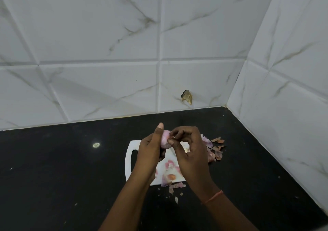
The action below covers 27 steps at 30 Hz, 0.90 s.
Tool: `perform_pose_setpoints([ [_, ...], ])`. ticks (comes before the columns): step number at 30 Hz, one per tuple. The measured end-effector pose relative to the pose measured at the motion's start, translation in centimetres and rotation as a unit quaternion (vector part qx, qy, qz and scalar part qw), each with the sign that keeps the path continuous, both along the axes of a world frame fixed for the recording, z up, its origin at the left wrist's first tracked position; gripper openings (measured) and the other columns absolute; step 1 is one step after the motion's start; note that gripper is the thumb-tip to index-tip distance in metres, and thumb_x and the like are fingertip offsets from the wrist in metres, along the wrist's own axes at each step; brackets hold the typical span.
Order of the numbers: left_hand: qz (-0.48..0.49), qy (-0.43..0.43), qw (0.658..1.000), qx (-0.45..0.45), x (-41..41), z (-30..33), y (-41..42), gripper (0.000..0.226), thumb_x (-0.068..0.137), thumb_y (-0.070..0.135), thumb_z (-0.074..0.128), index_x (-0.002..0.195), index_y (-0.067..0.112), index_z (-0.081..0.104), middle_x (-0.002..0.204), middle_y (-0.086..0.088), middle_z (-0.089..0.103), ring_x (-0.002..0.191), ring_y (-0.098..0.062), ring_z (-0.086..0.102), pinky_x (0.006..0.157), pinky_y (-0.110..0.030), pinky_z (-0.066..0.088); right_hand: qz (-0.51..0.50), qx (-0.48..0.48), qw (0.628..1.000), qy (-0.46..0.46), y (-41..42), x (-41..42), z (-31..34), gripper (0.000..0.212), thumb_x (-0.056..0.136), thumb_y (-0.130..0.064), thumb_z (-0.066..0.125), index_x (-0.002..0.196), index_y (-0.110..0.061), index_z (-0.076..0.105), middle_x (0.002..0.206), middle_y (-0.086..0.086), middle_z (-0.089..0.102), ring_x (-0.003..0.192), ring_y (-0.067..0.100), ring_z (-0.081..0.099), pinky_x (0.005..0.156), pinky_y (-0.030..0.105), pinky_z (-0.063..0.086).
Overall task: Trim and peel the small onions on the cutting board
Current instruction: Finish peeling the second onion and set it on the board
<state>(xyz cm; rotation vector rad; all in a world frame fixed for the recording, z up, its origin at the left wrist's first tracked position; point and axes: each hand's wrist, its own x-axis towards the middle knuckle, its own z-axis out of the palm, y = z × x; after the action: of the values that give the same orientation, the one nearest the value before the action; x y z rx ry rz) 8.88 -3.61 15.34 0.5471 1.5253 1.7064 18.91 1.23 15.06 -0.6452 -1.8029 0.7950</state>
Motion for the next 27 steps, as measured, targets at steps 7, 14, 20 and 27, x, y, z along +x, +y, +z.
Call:
perform_pose_setpoints([
  [7,-0.002,0.005,1.000,-0.007,-0.6,-0.2,-0.1,0.051,0.094,0.055,0.052,0.087,0.011,0.076,0.065,-0.009,0.053,0.054,-0.011,0.045,0.052,-0.024,0.038,0.019,0.015,1.000,0.006,0.4,0.7,0.3,0.039,0.085,-0.001,0.068,0.097,-0.035,0.052,0.095,-0.007,0.063,0.090,0.009,0.062,0.081,0.015,0.049],
  [14,-0.015,-0.003,1.000,-0.015,-0.6,-0.5,-0.2,0.047,0.092,0.050,0.058,0.087,0.007,0.073,0.065,-0.011,0.054,0.050,-0.009,0.044,0.050,-0.023,0.037,-0.002,0.043,0.998,-0.035,1.1,1.0,0.3,0.036,0.082,-0.003,0.072,0.095,-0.032,0.057,0.097,-0.003,0.061,0.093,0.006,0.061,0.082,0.012,0.047],
  [20,-0.020,-0.019,0.998,-0.057,-0.4,-0.4,0.1,0.047,0.092,0.051,0.059,0.080,0.007,0.066,0.055,-0.004,0.049,0.044,-0.009,0.041,0.048,-0.024,0.036,-0.070,0.228,0.962,-0.135,1.4,0.7,-0.7,0.015,0.085,-0.014,0.049,0.099,-0.018,0.054,0.090,0.004,0.065,0.088,0.007,0.046,0.078,0.016,0.038],
  [27,-0.007,-0.082,0.993,-0.079,-0.1,-0.6,0.3,0.052,0.091,0.055,0.060,0.095,0.004,0.071,0.069,-0.010,0.059,0.053,-0.014,0.047,0.050,-0.025,0.042,0.022,0.135,0.977,-0.162,1.6,1.5,-0.8,0.035,0.082,-0.003,0.046,0.106,-0.027,0.043,0.102,0.001,0.056,0.094,0.016,0.053,0.081,0.020,0.044],
])
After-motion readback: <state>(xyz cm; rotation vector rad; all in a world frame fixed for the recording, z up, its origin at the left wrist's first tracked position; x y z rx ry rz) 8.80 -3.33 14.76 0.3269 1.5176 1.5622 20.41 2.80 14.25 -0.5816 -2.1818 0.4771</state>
